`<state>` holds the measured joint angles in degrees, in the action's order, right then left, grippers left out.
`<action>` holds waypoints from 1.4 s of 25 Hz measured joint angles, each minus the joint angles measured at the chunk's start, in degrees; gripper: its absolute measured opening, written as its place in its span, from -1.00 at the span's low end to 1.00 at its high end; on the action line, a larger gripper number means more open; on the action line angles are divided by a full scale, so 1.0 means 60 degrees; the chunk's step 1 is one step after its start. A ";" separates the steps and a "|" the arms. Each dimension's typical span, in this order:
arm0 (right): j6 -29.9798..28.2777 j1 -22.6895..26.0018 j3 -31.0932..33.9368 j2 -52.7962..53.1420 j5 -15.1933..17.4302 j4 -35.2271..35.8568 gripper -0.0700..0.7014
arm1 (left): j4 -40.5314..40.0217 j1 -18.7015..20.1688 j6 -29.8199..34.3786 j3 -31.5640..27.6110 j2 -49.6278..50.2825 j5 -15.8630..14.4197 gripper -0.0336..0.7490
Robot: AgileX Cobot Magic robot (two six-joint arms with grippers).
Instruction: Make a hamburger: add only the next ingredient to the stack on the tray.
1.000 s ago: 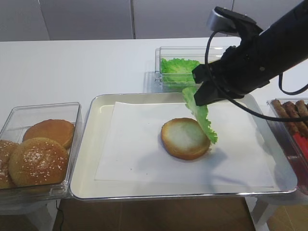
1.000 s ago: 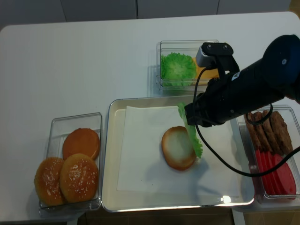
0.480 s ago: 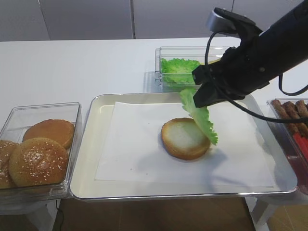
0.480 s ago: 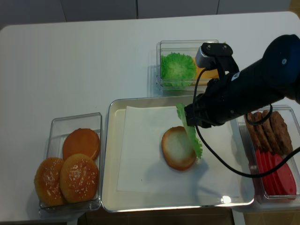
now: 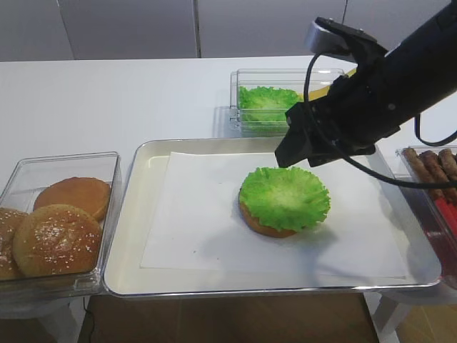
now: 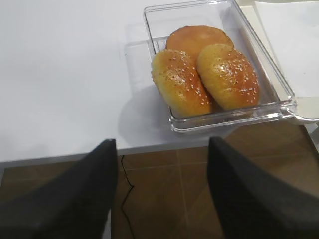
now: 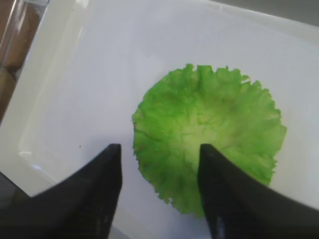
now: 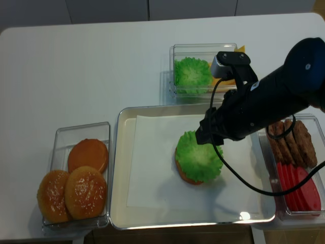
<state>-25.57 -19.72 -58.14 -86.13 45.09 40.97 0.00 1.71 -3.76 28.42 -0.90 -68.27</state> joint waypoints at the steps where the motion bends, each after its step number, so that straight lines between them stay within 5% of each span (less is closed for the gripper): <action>1: 0.0000 0.0000 0.0000 0.0000 0.0016 -0.0046 0.25 | 0.0000 0.0000 0.0000 0.0000 0.0000 0.0000 0.17; 5: 0.0213 0.0000 -0.0072 0.0068 0.0243 -0.0835 0.35 | 0.0000 0.0000 0.0000 0.0000 0.0000 0.0000 0.17; 14: 0.2757 0.0000 -0.1147 0.0595 0.1985 -0.4569 0.37 | 0.0000 0.0000 0.0000 0.0000 0.0000 0.0000 0.17; 26: 0.3006 0.1913 -0.1042 0.2247 0.3003 -0.4785 0.37 | 0.0000 0.0000 0.0000 0.0000 0.0000 0.0000 0.17; 35: 0.3208 0.1984 0.1155 0.5056 0.3228 -0.4805 0.37 | 0.0000 0.0000 0.0000 0.0000 0.0000 0.0000 0.17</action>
<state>-6.32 -7.81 -51.21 -55.79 64.45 12.13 0.00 1.71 -3.76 28.42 -0.90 -68.27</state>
